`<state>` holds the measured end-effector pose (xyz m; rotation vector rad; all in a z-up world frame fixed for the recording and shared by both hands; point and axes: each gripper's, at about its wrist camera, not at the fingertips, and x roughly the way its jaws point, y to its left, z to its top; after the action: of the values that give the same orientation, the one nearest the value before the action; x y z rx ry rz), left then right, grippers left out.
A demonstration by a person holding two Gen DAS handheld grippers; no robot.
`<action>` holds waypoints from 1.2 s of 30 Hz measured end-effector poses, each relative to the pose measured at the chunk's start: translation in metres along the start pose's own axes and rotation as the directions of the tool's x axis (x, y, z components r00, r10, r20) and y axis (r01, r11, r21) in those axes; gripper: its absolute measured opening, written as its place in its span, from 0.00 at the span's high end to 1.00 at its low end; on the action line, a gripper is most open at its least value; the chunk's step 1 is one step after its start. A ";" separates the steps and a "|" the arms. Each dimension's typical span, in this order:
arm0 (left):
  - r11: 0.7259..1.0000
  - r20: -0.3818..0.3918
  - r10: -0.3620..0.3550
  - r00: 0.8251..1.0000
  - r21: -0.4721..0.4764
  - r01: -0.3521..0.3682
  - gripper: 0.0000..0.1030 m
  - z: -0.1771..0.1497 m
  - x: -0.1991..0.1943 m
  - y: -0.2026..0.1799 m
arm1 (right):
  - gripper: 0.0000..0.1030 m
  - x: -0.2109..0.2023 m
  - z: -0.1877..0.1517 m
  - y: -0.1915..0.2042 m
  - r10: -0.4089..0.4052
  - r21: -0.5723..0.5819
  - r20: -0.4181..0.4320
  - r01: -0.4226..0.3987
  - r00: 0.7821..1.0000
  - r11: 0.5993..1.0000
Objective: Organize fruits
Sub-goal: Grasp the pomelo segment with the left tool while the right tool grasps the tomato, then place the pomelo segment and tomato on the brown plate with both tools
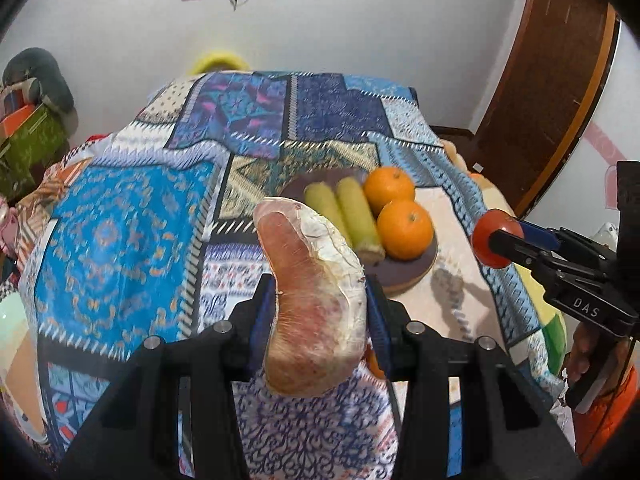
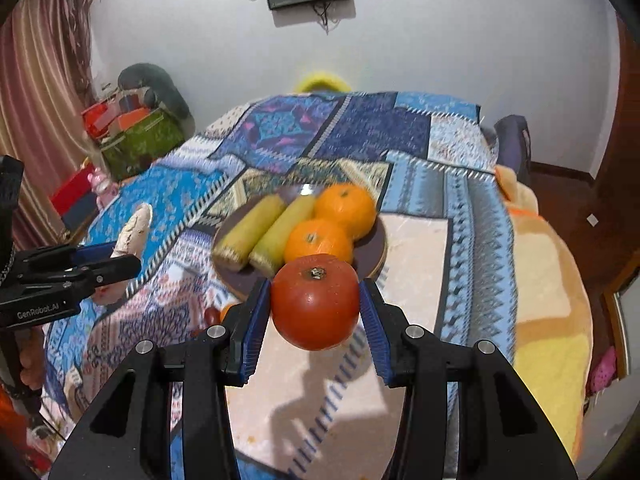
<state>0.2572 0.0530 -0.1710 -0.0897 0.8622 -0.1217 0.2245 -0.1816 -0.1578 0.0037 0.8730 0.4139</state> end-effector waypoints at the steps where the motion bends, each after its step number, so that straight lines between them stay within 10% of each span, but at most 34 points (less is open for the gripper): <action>1: 1.000 0.006 0.000 1.000 0.008 0.000 0.58 0.005 0.003 -0.003 | 0.59 0.000 0.003 -0.002 -0.002 0.002 0.007 0.002 1.000 1.000; 18: 0.995 0.019 -0.022 1.000 0.093 0.020 0.58 0.056 0.064 -0.039 | 0.59 0.036 0.030 -0.032 -0.045 0.013 0.031 0.044 0.999 0.999; 36: 0.999 -0.095 -0.021 0.995 -0.028 0.018 0.57 0.076 0.131 -0.009 | 0.59 0.074 0.051 -0.025 0.007 -0.014 0.020 -0.006 1.000 1.000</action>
<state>0.3981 0.0271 -0.2189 -0.1184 0.9586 -0.1334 0.3132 -0.1701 -0.1835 -0.0022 0.8508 0.4252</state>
